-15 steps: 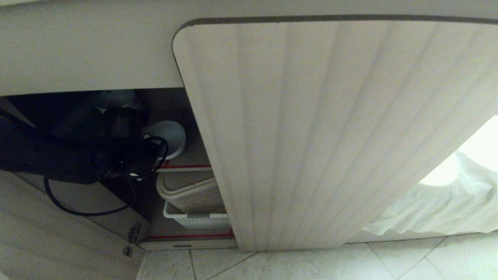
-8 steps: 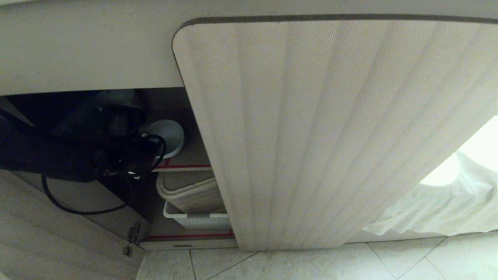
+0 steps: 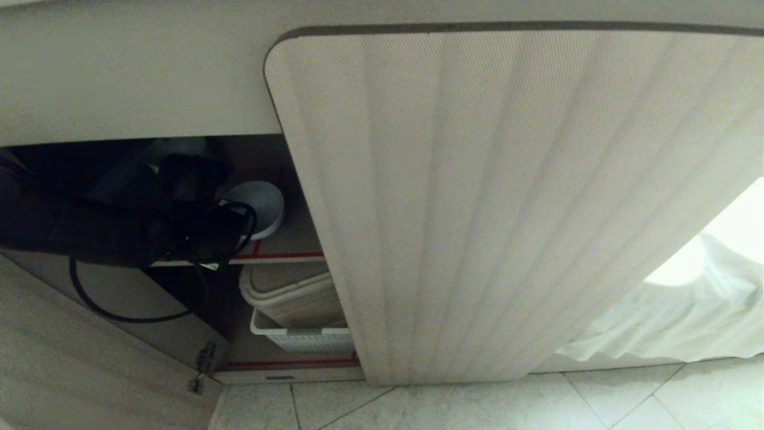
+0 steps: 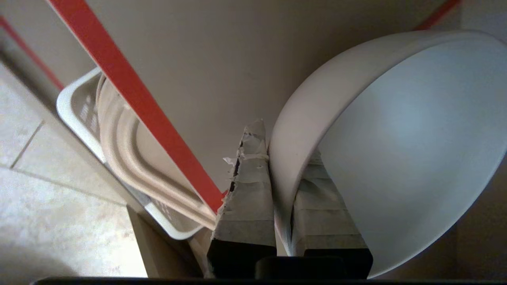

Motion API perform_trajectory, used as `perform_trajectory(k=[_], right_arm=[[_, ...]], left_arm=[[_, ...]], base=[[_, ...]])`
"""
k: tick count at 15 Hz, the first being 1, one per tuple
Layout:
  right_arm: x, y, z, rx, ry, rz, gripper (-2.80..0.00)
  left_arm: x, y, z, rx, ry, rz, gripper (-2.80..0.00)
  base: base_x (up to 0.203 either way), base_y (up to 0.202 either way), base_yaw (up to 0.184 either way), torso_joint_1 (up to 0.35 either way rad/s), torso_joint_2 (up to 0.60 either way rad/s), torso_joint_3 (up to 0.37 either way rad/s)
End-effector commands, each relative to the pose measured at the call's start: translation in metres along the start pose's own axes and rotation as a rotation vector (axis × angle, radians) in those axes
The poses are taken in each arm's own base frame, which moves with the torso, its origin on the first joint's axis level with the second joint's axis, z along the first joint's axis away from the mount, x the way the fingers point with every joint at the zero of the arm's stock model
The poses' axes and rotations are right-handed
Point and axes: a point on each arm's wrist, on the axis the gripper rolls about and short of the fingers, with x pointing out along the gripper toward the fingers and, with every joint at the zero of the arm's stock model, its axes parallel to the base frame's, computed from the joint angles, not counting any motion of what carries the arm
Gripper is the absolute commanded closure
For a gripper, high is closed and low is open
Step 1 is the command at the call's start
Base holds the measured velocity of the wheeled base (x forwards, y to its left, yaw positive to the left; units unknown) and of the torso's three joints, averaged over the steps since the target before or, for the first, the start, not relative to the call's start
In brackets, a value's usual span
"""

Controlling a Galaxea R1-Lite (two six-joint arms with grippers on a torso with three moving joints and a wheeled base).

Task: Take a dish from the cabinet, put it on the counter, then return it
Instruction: Put it back into the cabinet

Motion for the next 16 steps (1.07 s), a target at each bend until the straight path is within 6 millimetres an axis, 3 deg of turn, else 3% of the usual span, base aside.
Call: perform_trajectory(k=[1, 16], right_arm=[[0.0, 0.0, 0.0, 0.0, 0.0, 0.001, 0.0], [0.0, 0.0, 0.0, 0.0, 0.0, 0.001, 0.0]], left_arm=[[0.0038, -0.0032, 0.0, -0.016, 0.007, 0.027, 0.0], [0.0129, 0.0002, -0.0048, -0.162, 0.092, 0.102, 0.0]], base=[[0.0, 0.0, 0.0, 0.0, 0.0, 0.0], [0.0, 0.0, 0.0, 0.0, 0.0, 0.0]])
